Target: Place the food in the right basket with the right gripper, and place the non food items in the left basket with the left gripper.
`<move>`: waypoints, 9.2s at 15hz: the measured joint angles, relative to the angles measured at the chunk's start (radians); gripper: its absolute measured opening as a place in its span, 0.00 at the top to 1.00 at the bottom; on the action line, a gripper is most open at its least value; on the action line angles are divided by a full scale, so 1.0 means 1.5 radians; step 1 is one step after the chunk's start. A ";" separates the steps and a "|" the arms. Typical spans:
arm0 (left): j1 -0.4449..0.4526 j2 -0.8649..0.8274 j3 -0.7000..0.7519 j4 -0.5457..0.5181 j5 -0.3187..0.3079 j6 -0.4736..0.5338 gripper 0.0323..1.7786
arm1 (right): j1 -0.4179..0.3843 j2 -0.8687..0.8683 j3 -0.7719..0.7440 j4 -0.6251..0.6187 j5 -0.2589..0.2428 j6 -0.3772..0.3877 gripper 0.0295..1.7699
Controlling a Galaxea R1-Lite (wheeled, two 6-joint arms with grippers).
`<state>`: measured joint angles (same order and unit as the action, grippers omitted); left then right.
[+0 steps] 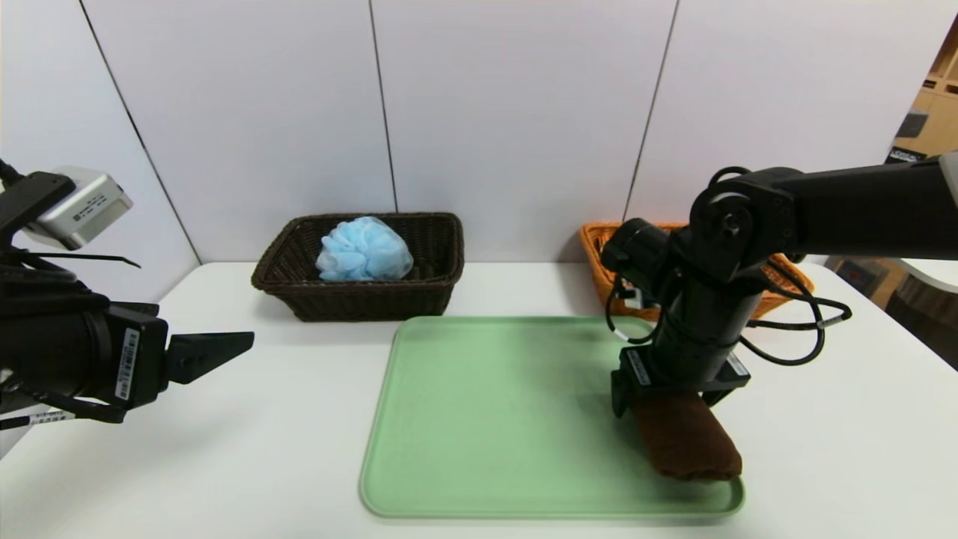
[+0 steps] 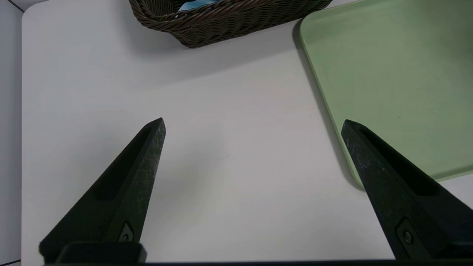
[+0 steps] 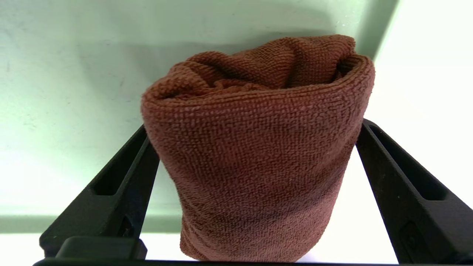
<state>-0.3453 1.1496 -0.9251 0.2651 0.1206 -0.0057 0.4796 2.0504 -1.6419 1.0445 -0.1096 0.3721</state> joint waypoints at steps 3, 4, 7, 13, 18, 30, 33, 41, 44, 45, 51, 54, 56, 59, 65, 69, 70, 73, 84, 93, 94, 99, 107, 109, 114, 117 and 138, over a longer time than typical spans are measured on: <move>0.000 0.000 0.000 0.000 0.000 0.000 0.05 | 0.000 -0.003 -0.001 0.002 -0.003 -0.002 0.04; 0.000 0.000 0.000 0.000 0.001 0.000 0.05 | 0.001 -0.006 -0.001 0.003 -0.004 -0.002 0.04; 0.000 0.001 -0.001 0.000 0.001 0.000 0.05 | 0.006 -0.011 -0.006 0.009 -0.017 -0.004 0.04; 0.000 0.001 -0.003 0.000 0.002 0.001 0.05 | 0.023 -0.016 -0.019 0.011 -0.021 -0.002 0.04; 0.000 0.003 -0.004 -0.001 0.002 0.001 0.05 | 0.030 -0.011 -0.028 0.010 -0.010 0.005 0.04; 0.001 0.003 -0.003 0.000 0.003 0.000 0.05 | 0.031 0.007 -0.026 0.011 -0.007 0.018 0.05; 0.001 0.003 -0.003 -0.001 0.003 0.000 0.05 | 0.030 0.006 -0.026 0.012 -0.008 0.020 0.35; 0.001 0.000 -0.003 -0.001 0.003 -0.001 0.05 | 0.031 0.002 -0.025 0.024 -0.007 0.021 0.80; 0.001 0.000 -0.003 -0.001 0.003 -0.001 0.05 | 0.033 -0.006 -0.033 0.033 -0.006 0.016 0.80; 0.001 0.000 -0.003 0.000 0.003 -0.001 0.05 | 0.034 -0.010 -0.042 0.034 -0.006 0.016 0.80; 0.001 -0.002 -0.001 0.000 0.004 -0.001 0.05 | 0.092 -0.048 -0.188 0.012 0.060 0.018 0.80; 0.001 -0.005 0.000 0.000 0.004 0.000 0.05 | 0.125 -0.069 -0.208 -0.127 0.072 0.018 0.80; 0.001 -0.007 0.001 0.001 0.006 0.000 0.05 | 0.137 -0.076 -0.210 -0.241 0.070 0.018 0.80; 0.001 -0.012 0.005 0.001 0.016 0.002 0.05 | 0.154 -0.070 -0.210 -0.410 0.061 0.020 0.80; 0.000 -0.026 0.028 0.001 0.020 0.002 0.05 | 0.180 -0.001 -0.211 -0.724 0.025 0.014 0.80; 0.000 -0.031 0.033 0.001 0.021 0.003 0.05 | 0.184 0.047 -0.211 -0.787 0.008 0.013 0.80; 0.000 -0.030 0.033 0.001 0.021 0.003 0.05 | 0.184 0.059 -0.212 -0.818 0.006 0.011 0.80; 0.000 -0.025 0.033 0.001 0.021 0.003 0.05 | 0.182 0.097 -0.212 -0.885 0.002 -0.006 0.80; -0.008 -0.009 0.033 0.000 0.032 0.003 0.05 | 0.153 0.219 -0.216 -0.993 0.013 -0.044 0.80; -0.018 -0.008 0.037 0.000 0.031 0.003 0.05 | 0.156 0.260 -0.216 -1.051 0.041 -0.045 0.80; -0.018 -0.008 0.037 0.000 0.031 0.003 0.05 | 0.156 0.262 -0.216 -1.051 0.041 -0.045 0.80; -0.021 -0.007 0.038 0.000 0.031 0.003 0.05 | 0.157 0.267 -0.216 -1.050 0.033 -0.044 0.79; -0.024 0.000 0.032 -0.009 0.031 0.003 0.05 | 0.159 0.267 -0.216 -1.047 0.034 -0.064 0.30; -0.024 0.002 0.032 -0.011 0.031 0.003 0.05 | 0.159 0.268 -0.216 -1.048 0.035 -0.067 0.24; -0.025 0.005 0.032 -0.011 0.032 0.003 0.05 | 0.159 0.268 -0.216 -1.049 0.032 -0.069 0.14; -0.025 0.004 0.033 -0.012 0.033 0.003 0.05 | 0.160 0.258 -0.215 -1.032 0.000 -0.089 0.11; 0.019 -0.060 0.058 -0.037 0.042 0.007 0.05 | -0.165 -0.322 0.002 -0.041 -0.049 -0.323 0.04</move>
<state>-0.3164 1.0594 -0.8385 0.2100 0.1843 0.0053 0.2321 1.5677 -1.6385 0.9836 -0.1828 -0.1119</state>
